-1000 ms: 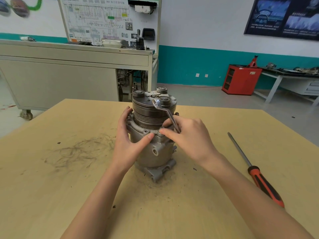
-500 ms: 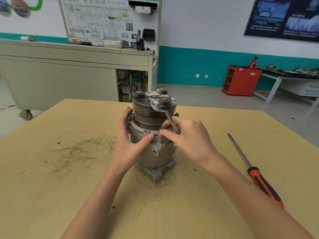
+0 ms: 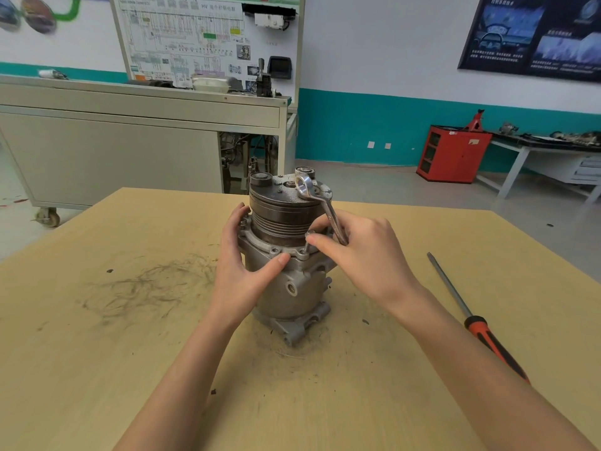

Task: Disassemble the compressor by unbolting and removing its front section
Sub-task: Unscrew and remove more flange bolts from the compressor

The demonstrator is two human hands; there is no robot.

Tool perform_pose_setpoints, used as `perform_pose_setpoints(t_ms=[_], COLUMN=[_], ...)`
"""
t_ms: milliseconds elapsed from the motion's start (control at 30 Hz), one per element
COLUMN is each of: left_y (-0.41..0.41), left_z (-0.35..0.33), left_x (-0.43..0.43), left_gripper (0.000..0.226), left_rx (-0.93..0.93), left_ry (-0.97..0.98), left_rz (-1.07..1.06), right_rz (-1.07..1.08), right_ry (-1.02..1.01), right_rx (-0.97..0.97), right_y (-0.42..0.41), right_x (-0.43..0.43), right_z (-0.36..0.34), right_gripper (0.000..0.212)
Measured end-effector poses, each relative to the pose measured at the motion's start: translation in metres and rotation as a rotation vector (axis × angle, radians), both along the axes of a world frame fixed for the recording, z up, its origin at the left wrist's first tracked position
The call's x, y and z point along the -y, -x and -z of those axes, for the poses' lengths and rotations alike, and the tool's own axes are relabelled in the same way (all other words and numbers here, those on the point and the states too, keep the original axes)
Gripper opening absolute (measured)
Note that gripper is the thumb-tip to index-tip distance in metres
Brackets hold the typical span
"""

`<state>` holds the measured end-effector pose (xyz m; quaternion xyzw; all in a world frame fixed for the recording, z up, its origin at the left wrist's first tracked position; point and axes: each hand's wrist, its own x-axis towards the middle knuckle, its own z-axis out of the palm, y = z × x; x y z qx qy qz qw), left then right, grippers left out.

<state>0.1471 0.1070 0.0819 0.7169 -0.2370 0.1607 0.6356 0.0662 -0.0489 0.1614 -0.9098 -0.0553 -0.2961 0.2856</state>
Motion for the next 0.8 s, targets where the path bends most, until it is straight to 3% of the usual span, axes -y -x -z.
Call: perform_pose_setpoints(t_ms=[367, 533, 600, 667, 800], left_y=[-0.001, -0.003, -0.003, -0.002, 0.002], left_z=[-0.002, -0.004, -0.005, -0.006, -0.010], left_x=[-0.002, -0.006, -0.006, -0.006, -0.006], left_gripper=[0.096, 0.093, 0.091, 0.088, 0.091], left_rx=[-0.006, -0.011, -0.016, -0.015, -0.036], left_ry=[0.003, -0.004, -0.015, -0.024, -0.039], left_rz=[-0.004, 0.000, -0.002, -0.013, -0.017], right_rz=[0.008, -0.001, 0.091, 0.233, 0.428], right_ry=[-0.005, -0.152, -0.166, -0.116, 0.001], right_rx=[0.008, 0.033, 0.022, -0.081, -0.494], right_y=[0.004, 0.019, 0.024, 0.024, 0.017], right_x=[0.005, 0.041, 0.064, 0.091, 0.133], right_z=[-0.001, 0.005, 0.015, 0.029, 0.058], right_gripper=[0.008, 0.011, 0.010, 0.012, 0.008])
